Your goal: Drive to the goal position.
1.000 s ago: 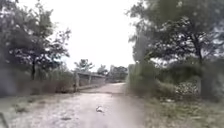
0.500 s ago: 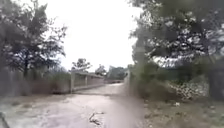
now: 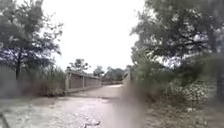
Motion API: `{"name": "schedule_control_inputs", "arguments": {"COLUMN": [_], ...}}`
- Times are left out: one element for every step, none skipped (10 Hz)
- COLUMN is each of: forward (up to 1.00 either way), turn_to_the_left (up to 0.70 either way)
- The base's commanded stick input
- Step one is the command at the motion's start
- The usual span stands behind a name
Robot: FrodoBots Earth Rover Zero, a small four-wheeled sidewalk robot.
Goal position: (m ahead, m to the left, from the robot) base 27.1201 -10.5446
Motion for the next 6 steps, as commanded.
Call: {"name": "schedule_control_inputs", "arguments": {"forward": [0.85, 0.85, 0.85, 0.85, 0.85, 0.85], "turn_to_the_left": [0.03, 0.02, 0.02, 0.01, 0.00, 0.09]}}
